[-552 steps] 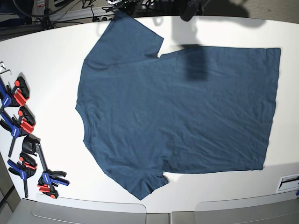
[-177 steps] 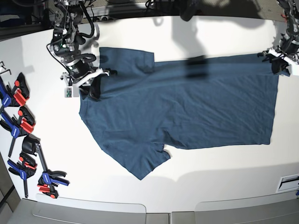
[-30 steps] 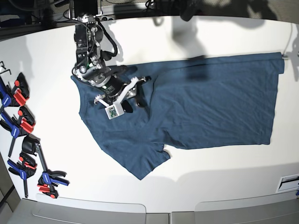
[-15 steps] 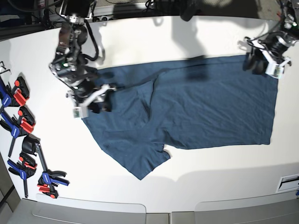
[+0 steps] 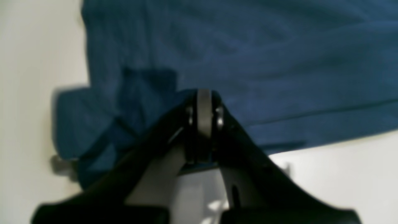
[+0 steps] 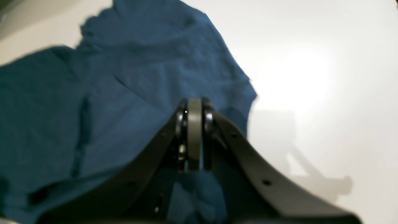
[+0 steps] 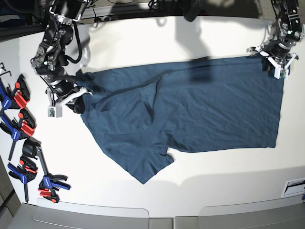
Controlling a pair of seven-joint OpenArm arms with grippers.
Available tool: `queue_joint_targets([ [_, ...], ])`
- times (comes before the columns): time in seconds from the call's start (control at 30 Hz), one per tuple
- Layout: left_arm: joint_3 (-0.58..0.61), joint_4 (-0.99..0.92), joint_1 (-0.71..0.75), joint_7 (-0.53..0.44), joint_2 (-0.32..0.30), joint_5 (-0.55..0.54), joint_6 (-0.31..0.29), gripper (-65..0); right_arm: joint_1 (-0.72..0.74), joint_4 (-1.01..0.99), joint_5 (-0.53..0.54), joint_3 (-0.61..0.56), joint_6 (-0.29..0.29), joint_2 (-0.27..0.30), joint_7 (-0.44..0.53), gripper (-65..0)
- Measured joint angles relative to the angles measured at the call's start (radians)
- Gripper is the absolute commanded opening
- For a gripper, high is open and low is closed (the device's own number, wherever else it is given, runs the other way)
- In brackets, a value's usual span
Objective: Fold the T-shirt properly
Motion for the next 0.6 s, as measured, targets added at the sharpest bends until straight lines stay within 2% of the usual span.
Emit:
queue_joint_targets([
  [0.07,-0.003,-0.076,-0.026,-0.022,-0.001,-0.019,-0.001,-65.0,-0.003,0.000,-0.031,-0.001,0.000,0.005,-0.002,-65.0],
  [0.23,-0.005,-0.192,-0.068,-0.082,-0.004,-0.095,-0.012,-65.0,-0.065,0.000,-0.029,-0.001,0.000,0.013,0.012,-65.0],
  [0.43,-0.006,-0.203,-0.069,-0.093,-0.003,-0.097,-0.017,-65.0,-0.164,-0.001,-0.032,-0.007,0.000,0.013,0.068,-65.0],
  [0.6,-0.007,-0.203,-0.069,-0.078,-0.004,-0.098,-0.019,-65.0,-0.217,-0.006,-0.077,-0.007,0.000,0.013,0.101,-65.0],
])
